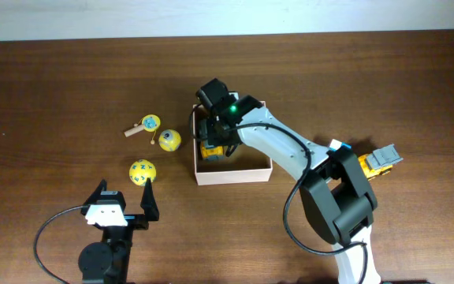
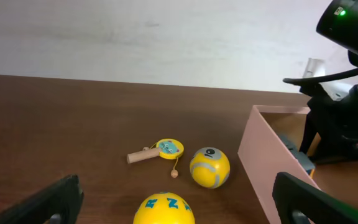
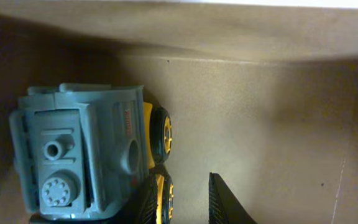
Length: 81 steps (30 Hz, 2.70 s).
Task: Pack container
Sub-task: 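Lower the truck into the box and open the right gripper, then move the right gripper back to the grey dump truck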
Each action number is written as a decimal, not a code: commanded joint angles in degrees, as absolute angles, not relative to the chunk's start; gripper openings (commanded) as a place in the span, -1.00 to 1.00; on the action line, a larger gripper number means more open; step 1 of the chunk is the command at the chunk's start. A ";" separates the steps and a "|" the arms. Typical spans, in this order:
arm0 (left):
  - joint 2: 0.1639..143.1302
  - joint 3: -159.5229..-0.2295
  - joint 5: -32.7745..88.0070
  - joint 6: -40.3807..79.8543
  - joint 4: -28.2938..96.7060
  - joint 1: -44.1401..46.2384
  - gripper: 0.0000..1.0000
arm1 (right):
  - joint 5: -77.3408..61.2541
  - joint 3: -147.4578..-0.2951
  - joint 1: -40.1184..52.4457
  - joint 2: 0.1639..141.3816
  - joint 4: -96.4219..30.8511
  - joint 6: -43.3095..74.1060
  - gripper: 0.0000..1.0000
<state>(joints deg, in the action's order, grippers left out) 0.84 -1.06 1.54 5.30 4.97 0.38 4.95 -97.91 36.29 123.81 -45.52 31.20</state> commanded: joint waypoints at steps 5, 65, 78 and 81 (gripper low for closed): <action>0.36 -0.78 2.17 4.21 5.04 0.10 0.99 | 3.84 -97.56 36.91 124.36 -45.32 30.83 -0.55; 0.36 -0.78 2.17 4.21 5.02 0.10 0.98 | 9.39 -112.09 -15.53 118.17 -93.80 41.01 0.82; 0.36 -0.78 2.17 4.21 5.04 0.10 0.99 | -2.46 -78.08 -18.52 100.92 -65.65 39.48 0.89; 0.36 -0.78 2.17 4.21 5.04 0.10 0.98 | -5.19 -68.47 -18.52 99.22 -56.21 39.48 0.92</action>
